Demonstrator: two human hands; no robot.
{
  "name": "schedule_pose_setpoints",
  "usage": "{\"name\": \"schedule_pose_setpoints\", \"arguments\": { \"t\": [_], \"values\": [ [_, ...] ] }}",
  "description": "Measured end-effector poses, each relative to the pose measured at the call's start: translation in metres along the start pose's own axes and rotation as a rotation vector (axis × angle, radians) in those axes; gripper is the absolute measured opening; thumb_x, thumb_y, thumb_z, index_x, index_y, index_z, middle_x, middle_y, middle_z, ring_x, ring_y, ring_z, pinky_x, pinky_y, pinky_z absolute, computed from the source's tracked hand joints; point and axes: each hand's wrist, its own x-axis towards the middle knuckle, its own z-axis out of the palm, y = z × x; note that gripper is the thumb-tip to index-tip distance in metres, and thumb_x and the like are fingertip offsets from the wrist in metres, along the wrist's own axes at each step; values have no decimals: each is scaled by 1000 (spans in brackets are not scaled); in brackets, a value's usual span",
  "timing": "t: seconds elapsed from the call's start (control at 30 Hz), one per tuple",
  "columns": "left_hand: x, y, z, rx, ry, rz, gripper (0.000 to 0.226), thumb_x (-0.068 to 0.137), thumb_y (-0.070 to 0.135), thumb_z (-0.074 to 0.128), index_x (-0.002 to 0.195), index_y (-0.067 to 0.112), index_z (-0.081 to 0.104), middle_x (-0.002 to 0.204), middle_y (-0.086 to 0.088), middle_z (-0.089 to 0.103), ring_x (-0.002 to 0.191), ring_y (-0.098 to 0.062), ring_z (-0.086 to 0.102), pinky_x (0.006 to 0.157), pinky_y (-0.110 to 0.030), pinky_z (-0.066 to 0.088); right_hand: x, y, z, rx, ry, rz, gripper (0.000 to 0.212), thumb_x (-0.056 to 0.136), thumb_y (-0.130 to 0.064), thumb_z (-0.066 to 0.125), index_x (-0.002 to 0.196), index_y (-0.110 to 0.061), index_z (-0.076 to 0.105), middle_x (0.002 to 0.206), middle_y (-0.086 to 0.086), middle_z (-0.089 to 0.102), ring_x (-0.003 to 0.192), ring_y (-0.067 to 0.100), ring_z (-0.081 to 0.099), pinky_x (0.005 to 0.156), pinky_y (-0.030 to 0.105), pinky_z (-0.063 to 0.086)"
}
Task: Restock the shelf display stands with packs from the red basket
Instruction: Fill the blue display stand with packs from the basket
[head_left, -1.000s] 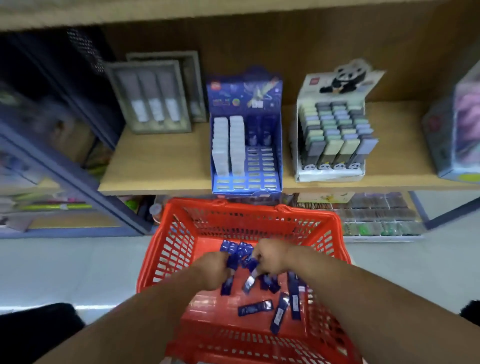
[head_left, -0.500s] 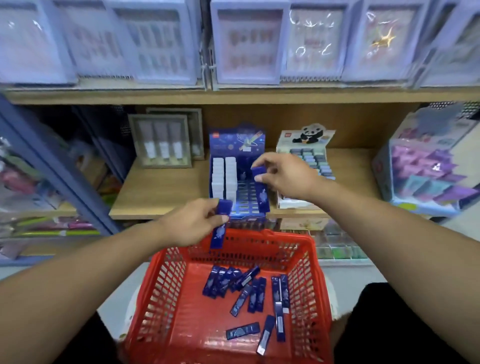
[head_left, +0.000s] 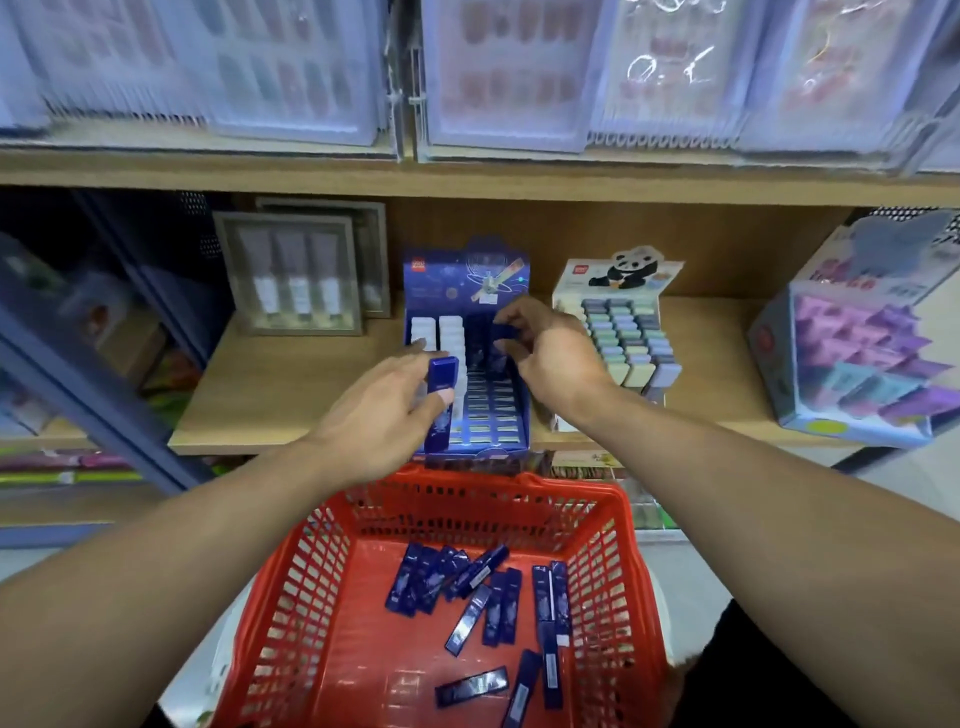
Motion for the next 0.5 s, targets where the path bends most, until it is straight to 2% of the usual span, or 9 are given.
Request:
{"name": "schedule_pose_setpoints", "arguments": {
  "t": [0.07, 0.13, 0.2, 0.3, 0.4, 0.5],
  "values": [
    [1, 2, 0, -32, -18, -40, 28, 104, 36, 48, 121, 17, 59, 138, 11, 48, 142, -8, 36, 108, -28, 34, 2, 3, 5, -26, -9, -30, 27, 95, -6, 63, 113, -26, 61, 104, -7, 64, 76, -17, 53, 66, 4, 40],
    [2, 3, 1, -52, -9, -36, 23, 103, 33, 50, 116, 16, 60, 129, 4, 59, 126, -15, 51, 99, -31, 41, 6, 6, 10, -15, 13, -59, 26, 94, -5, 64, 111, -25, 61, 103, -4, 66, 79, -7, 57, 71, 13, 48],
    [3, 6, 2, -80, -1, -33, 22, 103, 30, 50, 116, 15, 61, 120, 1, 60, 117, -16, 54, 93, -28, 39, 9, 9, 14, 4, 15, -61, 27, 93, -3, 63, 108, -26, 60, 100, -4, 65, 79, -9, 58, 68, 15, 45],
    [2, 5, 2, -111, 0, -54, 27, 104, 31, 49, 122, 14, 60, 136, 3, 55, 127, -11, 48, 97, -23, 35, 11, 10, 17, 19, -1, -57, 29, 94, 0, 60, 104, -27, 57, 98, -6, 62, 77, -18, 55, 65, 12, 43],
    [0, 1, 1, -120, -15, -67, 33, 104, 34, 48, 133, 21, 56, 156, 4, 41, 144, -8, 35, 109, -23, 31, 13, 5, 17, 25, -15, -68, 24, 95, -1, 58, 104, -22, 59, 96, -7, 60, 76, -18, 55, 72, 21, 49],
    [-3, -2, 2, -132, -18, -59, 40, 104, 34, 48, 143, 24, 50, 161, 4, 32, 149, -2, 23, 116, -22, 24, 14, 2, 17, 31, -28, -83, 18, 96, -3, 58, 105, -19, 60, 96, -6, 62, 77, -16, 56, 72, 24, 49]
  ]
}}
